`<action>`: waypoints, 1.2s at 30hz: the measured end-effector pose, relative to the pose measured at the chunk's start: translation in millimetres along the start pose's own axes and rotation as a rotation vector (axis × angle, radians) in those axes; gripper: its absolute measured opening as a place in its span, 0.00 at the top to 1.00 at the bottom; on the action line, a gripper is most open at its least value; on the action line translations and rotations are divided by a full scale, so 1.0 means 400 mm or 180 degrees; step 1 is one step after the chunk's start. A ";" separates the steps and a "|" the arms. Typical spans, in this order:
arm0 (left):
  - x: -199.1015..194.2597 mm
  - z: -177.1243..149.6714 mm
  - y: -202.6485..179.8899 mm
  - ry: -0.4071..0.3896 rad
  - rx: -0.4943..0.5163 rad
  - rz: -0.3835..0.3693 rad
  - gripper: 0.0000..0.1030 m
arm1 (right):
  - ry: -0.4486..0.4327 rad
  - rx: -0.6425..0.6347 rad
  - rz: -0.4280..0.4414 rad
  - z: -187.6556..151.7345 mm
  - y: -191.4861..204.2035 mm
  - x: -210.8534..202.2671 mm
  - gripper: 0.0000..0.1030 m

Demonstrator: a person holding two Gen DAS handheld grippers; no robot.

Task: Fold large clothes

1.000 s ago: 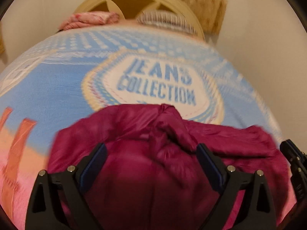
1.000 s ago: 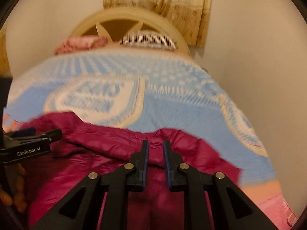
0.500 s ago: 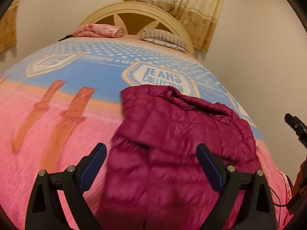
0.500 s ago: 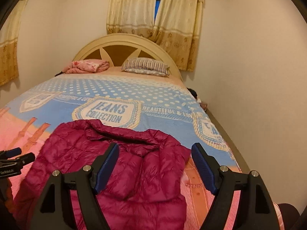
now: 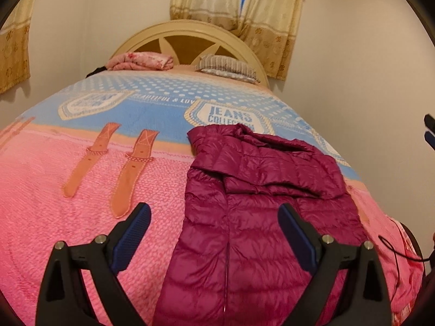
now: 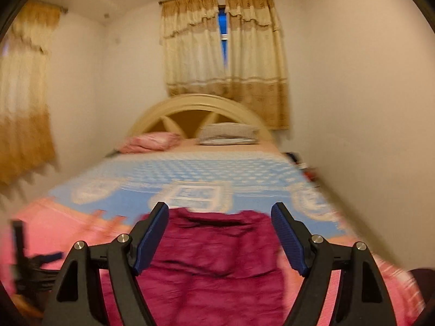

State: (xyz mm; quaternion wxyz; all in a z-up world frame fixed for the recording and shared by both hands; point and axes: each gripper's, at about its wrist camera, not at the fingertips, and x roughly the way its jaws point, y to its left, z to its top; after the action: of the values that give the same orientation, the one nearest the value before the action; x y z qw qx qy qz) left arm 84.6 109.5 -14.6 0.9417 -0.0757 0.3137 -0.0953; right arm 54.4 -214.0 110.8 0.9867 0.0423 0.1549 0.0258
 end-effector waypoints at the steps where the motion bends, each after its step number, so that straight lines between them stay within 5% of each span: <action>1: -0.018 -0.002 -0.001 -0.0021 0.0041 -0.0012 0.06 | 0.0000 0.0102 0.0204 0.003 -0.011 -0.032 0.24; 6: -0.130 -0.025 0.008 -0.0159 0.0283 -0.0104 0.02 | -0.0175 0.0217 0.0682 0.017 -0.063 -0.256 0.24; 14: -0.218 -0.127 0.059 -0.0181 0.0605 -0.0049 0.00 | -0.0478 -0.0076 0.0238 0.047 -0.147 -0.778 0.24; 21: -0.228 -0.166 0.124 -0.0049 0.0285 -0.0111 0.00 | -0.0697 0.0072 0.0504 0.080 -0.142 -1.044 0.17; 25: -0.237 -0.189 0.135 -0.0013 0.0362 -0.0087 0.00 | -0.0552 0.0029 0.0598 0.040 -0.112 -0.977 0.15; 29: -0.206 -0.223 0.147 0.0127 0.0349 -0.0066 0.00 | 0.0277 0.0064 0.0484 -0.057 -0.097 -0.721 0.15; 36: -0.099 -0.301 0.173 0.0529 -0.0010 -0.0538 0.00 | 0.1448 0.0611 0.0343 -0.339 -0.188 -0.307 0.21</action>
State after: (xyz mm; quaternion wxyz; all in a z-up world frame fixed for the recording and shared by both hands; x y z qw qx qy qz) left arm -10.2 175.5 -101.1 0.9009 -0.0952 0.3834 -0.1797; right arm -101.1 -286.3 12.7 0.9151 0.1372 0.3723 0.0724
